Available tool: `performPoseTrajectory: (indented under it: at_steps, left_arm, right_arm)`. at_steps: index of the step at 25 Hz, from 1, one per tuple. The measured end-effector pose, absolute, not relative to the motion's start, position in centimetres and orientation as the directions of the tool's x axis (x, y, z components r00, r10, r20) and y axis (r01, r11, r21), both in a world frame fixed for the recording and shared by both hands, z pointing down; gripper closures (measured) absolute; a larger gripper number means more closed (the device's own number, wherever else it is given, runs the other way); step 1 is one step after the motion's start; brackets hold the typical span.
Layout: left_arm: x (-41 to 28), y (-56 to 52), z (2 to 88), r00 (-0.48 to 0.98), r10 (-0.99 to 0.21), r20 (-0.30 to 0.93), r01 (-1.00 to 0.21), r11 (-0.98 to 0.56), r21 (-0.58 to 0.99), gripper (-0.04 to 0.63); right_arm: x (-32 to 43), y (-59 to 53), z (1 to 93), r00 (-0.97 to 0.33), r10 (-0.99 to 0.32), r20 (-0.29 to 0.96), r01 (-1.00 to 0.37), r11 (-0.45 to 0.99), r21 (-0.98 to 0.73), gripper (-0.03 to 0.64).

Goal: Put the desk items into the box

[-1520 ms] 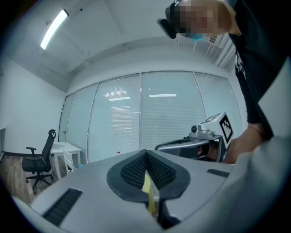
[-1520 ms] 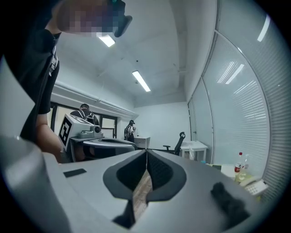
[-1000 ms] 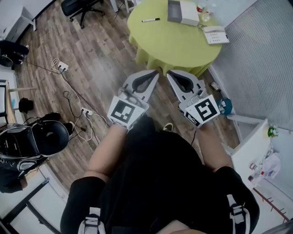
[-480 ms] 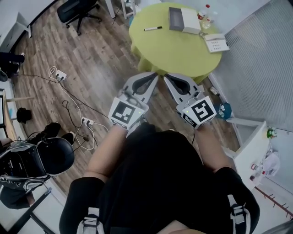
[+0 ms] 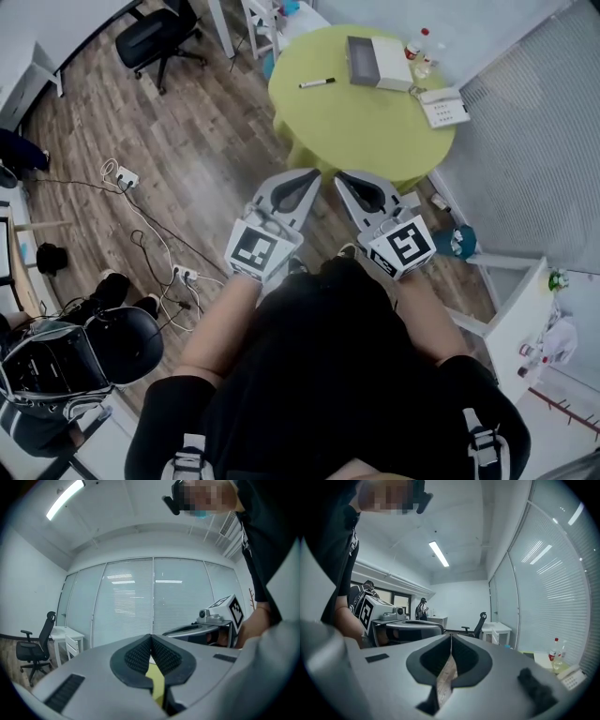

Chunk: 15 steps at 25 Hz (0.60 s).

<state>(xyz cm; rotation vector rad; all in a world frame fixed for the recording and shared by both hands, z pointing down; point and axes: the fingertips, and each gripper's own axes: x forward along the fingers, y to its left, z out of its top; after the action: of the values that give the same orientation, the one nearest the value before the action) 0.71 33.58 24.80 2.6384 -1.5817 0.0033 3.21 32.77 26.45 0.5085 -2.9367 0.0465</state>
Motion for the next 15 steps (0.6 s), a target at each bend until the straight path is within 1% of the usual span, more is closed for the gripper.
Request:
performPoseTrajectory:
  at_steps: [5, 15]
  left_arm:
    - [-0.6, 32.2, 24.5, 0.453, -0.892, 0.016, -0.891, -0.452, 0.046, 0.586]
    - [-1.8, 27.4, 25.6, 0.437, -0.899, 0.037, -0.899, -0.435, 0.044, 0.586]
  right_arm:
    - [2.1, 31.8, 26.2, -0.933, -0.324, 0.155, -0.329, 0.944, -0.009, 0.598]
    - [1.2, 26.2, 26.9, -0.943, -0.306, 0.129, -0.310, 0.951, -0.012, 0.598]
